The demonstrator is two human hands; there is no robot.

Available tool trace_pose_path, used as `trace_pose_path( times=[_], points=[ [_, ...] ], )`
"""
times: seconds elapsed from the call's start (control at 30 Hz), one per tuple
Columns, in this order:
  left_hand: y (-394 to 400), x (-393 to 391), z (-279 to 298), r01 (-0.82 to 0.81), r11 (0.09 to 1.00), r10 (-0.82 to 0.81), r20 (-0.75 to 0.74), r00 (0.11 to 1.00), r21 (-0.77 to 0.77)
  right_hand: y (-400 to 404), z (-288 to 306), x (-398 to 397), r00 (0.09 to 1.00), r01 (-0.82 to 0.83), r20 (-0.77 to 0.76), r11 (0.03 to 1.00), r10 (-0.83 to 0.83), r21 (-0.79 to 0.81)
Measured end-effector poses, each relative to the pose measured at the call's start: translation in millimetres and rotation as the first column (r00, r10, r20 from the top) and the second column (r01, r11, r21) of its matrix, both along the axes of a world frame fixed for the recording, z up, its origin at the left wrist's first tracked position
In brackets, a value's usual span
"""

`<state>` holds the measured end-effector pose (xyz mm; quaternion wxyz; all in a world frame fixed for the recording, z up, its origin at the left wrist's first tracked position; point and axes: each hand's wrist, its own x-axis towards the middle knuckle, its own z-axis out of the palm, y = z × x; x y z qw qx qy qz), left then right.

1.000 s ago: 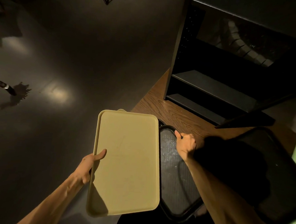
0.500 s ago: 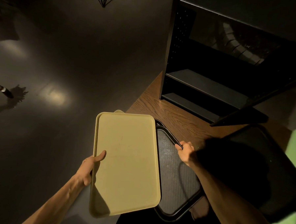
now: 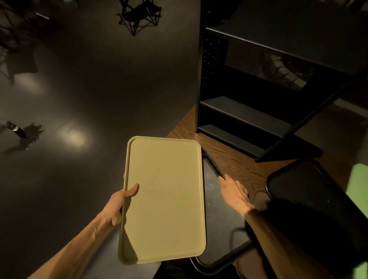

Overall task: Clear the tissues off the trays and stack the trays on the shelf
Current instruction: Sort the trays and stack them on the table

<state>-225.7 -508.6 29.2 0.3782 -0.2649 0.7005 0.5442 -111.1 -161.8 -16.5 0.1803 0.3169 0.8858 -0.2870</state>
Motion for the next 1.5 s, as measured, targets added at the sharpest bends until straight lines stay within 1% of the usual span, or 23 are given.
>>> trace_pose_path(
  times=[0.27, 0.33, 0.47, 0.5, 0.6, 0.63, 0.67, 0.73, 0.77, 0.83, 0.93, 0.97, 1.0, 1.07, 1.13, 1.17, 1.2, 1.23, 1.27, 1.3, 1.37, 1.43, 1.5],
  points=[
    [17.6, 13.6, 14.0, 0.109, 0.992, -0.107, -0.034, 0.994, 0.07, 19.6, 45.9, 22.2, 1.0, 0.028, -0.012, 0.979, -0.026, 0.2],
    [18.7, 10.8, 13.7, 0.113, 0.987, -0.11, -0.032, 0.993, 0.112, 22.9, 55.3, 32.1, 0.998, 0.055, -0.019, 0.97, -0.051, 0.237],
    [30.1, -0.5, 25.9, 0.234, 0.949, -0.231, -0.041, 0.972, 0.211, 24.3, 71.5, 52.7, 0.988, 0.151, -0.047, 0.937, -0.144, 0.315],
    [32.0, -6.0, 25.4, 0.235, 0.944, -0.232, -0.04, 0.972, 0.232, 25.1, 73.7, 58.4, 0.983, 0.181, -0.047, 0.921, -0.176, 0.344],
    [40.1, -21.7, 28.1, 0.241, 0.934, -0.261, 0.04, 0.965, 0.263, 23.4, 77.4, 76.8, 0.958, 0.278, -0.076, 0.822, -0.278, 0.498],
    [38.7, -27.3, 25.0, 0.238, 0.947, -0.246, 0.009, 0.969, 0.214, 20.5, 80.5, 83.2, 0.953, 0.283, -0.066, 0.797, -0.295, 0.533],
    [40.3, -31.3, 23.1, 0.239, 0.946, -0.247, 0.009, 0.969, 0.219, 18.6, 80.2, 91.9, 0.953, 0.284, -0.075, 0.782, -0.294, 0.555],
    [46.7, -33.6, 26.3, 0.28, 0.937, -0.292, 0.028, 0.956, 0.208, 16.1, 80.3, 111.6, 0.942, 0.323, -0.126, 0.739, -0.311, 0.591],
    [51.7, -33.0, 32.4, 0.314, 0.93, -0.33, 0.055, 0.942, 0.192, 14.8, 81.3, 120.0, 0.935, 0.345, -0.169, 0.694, -0.31, 0.632],
    [65.0, -31.0, 37.3, 0.303, 0.94, -0.316, 0.068, 0.946, 0.157, 16.4, 88.0, 133.3, 0.938, 0.341, -0.219, 0.591, -0.27, 0.731],
    [75.8, -39.6, 24.1, 0.355, 0.921, -0.367, 0.054, 0.929, 0.158, 17.5, 86.2, 151.8, 0.96, 0.271, -0.203, 0.471, -0.192, 0.84],
    [78.8, -42.3, 15.2, 0.386, 0.917, -0.393, 0.054, 0.918, 0.101, 18.1, 85.9, 158.1, 0.968, 0.247, -0.198, 0.455, -0.154, 0.856],
    [79.8, -46.6, 1.9, 0.412, 0.906, -0.418, 0.054, 0.907, 0.095, 20.3, 81.5, 166.7, 0.972, 0.234, -0.205, 0.445, -0.114, 0.865],
    [78.8, -60.2, -40.6, 0.464, 0.88, -0.47, 0.051, 0.881, 0.099, 23.2, 75.5, 181.3, 0.972, 0.234, -0.19, 0.476, -0.14, 0.847],
    [84.4, -60.9, -46.0, 0.54, 0.838, -0.544, 0.047, 0.838, 0.078, 22.5, 79.8, 190.1, 0.96, 0.256, -0.154, 0.515, -0.234, 0.818],
    [84.1, -64.9, -60.2, 0.569, 0.822, -0.569, 0.047, 0.821, 0.013, 18.0, 90.5, 190.3, 0.949, 0.257, -0.096, 0.561, -0.3, 0.787],
    [86.5, -68.3, -68.7, 0.6, 0.799, -0.6, 0.016, 0.8, -0.039, 18.7, 91.7, 191.9, 0.934, 0.267, -0.061, 0.572, -0.353, 0.776],
    [91.9, -68.8, -64.3, 0.62, 0.782, -0.62, 0.021, 0.784, -0.056, 17.2, 96.2, 188.9, 0.898, 0.34, -0.067, 0.589, -0.435, 0.733],
    [99.4, -63.5, -50.6, 0.648, 0.757, -0.649, 0.016, 0.761, -0.082, 16.5, 99.6, 187.3, 0.848, 0.44, -0.091, 0.6, -0.522, 0.668],
    [105.6, -61.8, -45.0, 0.662, 0.739, -0.665, 0.016, 0.746, -0.123, 15.4, 101.8, 186.0, 0.779, 0.571, -0.172, 0.568, -0.603, 0.593],
    [118.8, -55.7, -32.6, 0.673, 0.73, -0.673, 0.05, 0.738, -0.116, 13.1, 100.8, 181.6, 0.665, 0.729, -0.293, 0.513, -0.687, 0.453],
    [131.7, -48.2, -20.7, 0.698, 0.702, -0.697, 0.066, 0.714, -0.138, 8.5, 105.4, 171.5, 0.62, 0.782, -0.314, 0.533, -0.719, 0.322],
    [141.8, -46.4, -19.5, 0.702, 0.69, -0.708, 0.037, 0.705, -0.179, 3.7, 102.7, 163.9, 0.627, 0.779, -0.316, 0.556, -0.713, 0.29]
  ],
)
